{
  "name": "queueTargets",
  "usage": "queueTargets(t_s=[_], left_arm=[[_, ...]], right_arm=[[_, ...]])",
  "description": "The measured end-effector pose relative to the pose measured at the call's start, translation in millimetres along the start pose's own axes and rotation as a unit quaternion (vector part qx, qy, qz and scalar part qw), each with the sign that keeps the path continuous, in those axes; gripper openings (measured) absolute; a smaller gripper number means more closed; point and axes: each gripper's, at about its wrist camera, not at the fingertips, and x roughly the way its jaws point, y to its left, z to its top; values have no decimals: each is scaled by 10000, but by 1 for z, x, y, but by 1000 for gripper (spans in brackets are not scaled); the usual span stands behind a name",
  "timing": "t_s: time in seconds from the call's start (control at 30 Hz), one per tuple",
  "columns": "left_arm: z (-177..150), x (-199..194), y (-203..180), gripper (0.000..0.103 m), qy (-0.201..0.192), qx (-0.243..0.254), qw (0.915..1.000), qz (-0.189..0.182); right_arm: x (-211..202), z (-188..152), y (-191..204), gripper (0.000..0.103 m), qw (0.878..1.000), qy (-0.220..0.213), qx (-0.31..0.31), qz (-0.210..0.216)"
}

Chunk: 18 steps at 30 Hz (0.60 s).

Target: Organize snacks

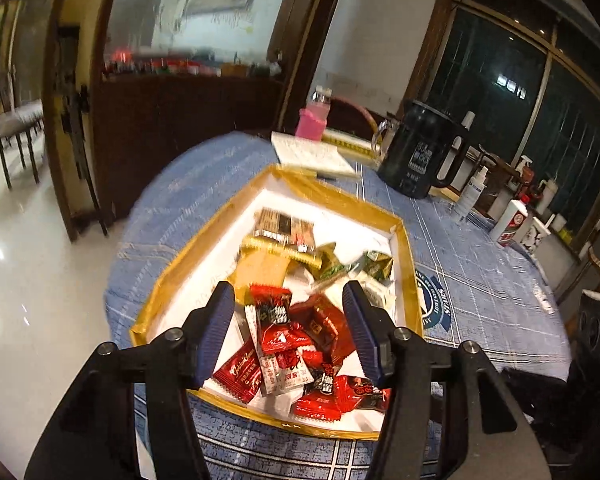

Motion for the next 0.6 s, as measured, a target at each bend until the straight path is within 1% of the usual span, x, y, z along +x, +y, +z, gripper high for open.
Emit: queueTargets(t_s=[0.03,0.07,0.1,0.17,0.2,0.23,0.3,0.33,0.4,0.47,0.5,0.57,0.6], left_arm=[[0,-7,-6,59,-133,96,9998,82],[-1,-15,-13,66,-295,206,9992,186],[-2,-23,-20,69,-469,299,9981,282],[-4,-43,-34,80,-911,472,9934,518],[-5,-52,-41,82,-1132,533,9901,643],[-8,-66,-49,87,-1455,601,9842,806],[-13,-88,-61,93,-1932,693,9731,1051],[-17,-98,-67,103,-2146,723,9665,1207],[-25,-113,-77,103,-2463,753,9549,1478],[-32,-115,-86,103,-2521,834,9498,1656],[-34,-115,-92,103,-2479,928,9497,1675],[-37,-107,-101,103,-2236,1096,9548,1626],[-36,-102,-104,103,-2050,1105,9598,1566]], right_arm=[[-5,-5,-3,43,10000,-20,48,-17],[-10,-11,-6,43,9999,-50,89,-42],[-15,-16,-8,43,9999,-79,110,-74],[-26,-25,-13,43,9996,-164,151,-171],[-33,-30,-16,43,9994,-221,172,-224],[-38,-34,-18,43,9991,-269,182,-268],[-47,-41,-20,44,9987,-337,149,-351],[-52,-45,-20,45,9984,-378,107,-403],[-59,-51,-20,46,9979,-451,49,-460],[-65,-58,-20,48,9979,-518,83,-389],[-66,-60,-21,48,9980,-540,111,-325],[-70,-66,-19,48,9980,-580,131,-205],[-71,-68,-19,48,9980,-594,134,-188]])
